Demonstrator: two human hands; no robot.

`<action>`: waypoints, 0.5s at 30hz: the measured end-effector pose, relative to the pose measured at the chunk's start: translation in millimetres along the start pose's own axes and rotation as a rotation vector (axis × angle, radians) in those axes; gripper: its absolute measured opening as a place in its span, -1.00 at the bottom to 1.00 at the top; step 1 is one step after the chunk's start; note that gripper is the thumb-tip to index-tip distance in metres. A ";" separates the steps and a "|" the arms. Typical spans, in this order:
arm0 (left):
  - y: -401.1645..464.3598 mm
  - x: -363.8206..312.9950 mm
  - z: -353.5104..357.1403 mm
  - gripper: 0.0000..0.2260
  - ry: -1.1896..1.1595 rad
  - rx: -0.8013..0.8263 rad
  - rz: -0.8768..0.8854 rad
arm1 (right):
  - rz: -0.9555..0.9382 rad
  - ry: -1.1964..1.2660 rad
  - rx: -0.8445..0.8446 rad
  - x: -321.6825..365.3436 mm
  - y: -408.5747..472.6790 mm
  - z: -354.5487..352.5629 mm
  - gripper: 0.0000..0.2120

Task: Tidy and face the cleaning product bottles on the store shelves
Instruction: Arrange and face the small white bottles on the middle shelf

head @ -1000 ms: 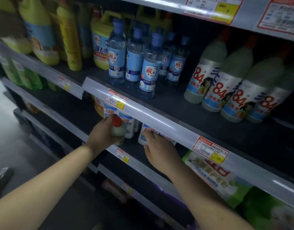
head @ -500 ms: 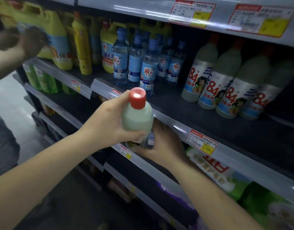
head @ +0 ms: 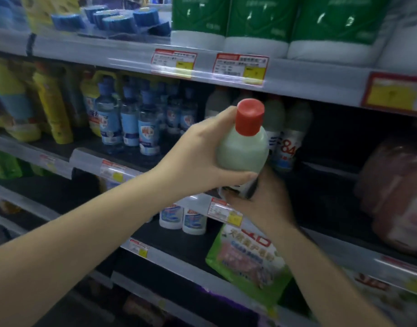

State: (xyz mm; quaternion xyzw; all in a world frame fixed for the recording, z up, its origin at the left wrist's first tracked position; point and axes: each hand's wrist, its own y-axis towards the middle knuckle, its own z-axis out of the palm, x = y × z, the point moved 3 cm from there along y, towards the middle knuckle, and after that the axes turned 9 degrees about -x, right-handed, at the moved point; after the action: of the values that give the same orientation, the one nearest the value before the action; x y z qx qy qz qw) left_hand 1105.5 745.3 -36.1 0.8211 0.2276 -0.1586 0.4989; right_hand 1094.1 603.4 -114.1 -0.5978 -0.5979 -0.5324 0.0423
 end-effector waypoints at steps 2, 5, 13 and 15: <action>8.3 -0.9 19.3 -0.33 0.001 0.044 0.000 | 0.028 0.003 -0.040 -13.0 0.2 -15.3 -0.42; 18.1 0.2 45.0 -0.39 -0.052 0.104 -0.048 | 0.077 0.007 -0.075 -29.3 1.0 -33.3 -0.41; 39.2 -3.4 89.4 -0.48 -0.135 0.136 -0.153 | 0.177 0.034 -0.093 -58.0 8.2 -57.7 -0.38; 47.5 -2.7 98.2 -0.43 -0.084 0.119 -0.161 | 0.202 0.047 -0.089 -62.8 11.5 -60.2 -0.39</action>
State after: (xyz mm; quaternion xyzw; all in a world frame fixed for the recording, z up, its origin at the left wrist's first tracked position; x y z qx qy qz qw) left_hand 1125.2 638.3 -43.7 0.8208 0.2621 -0.2456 0.4441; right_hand 1085.3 516.7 -124.6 -0.6435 -0.5091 -0.5655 0.0830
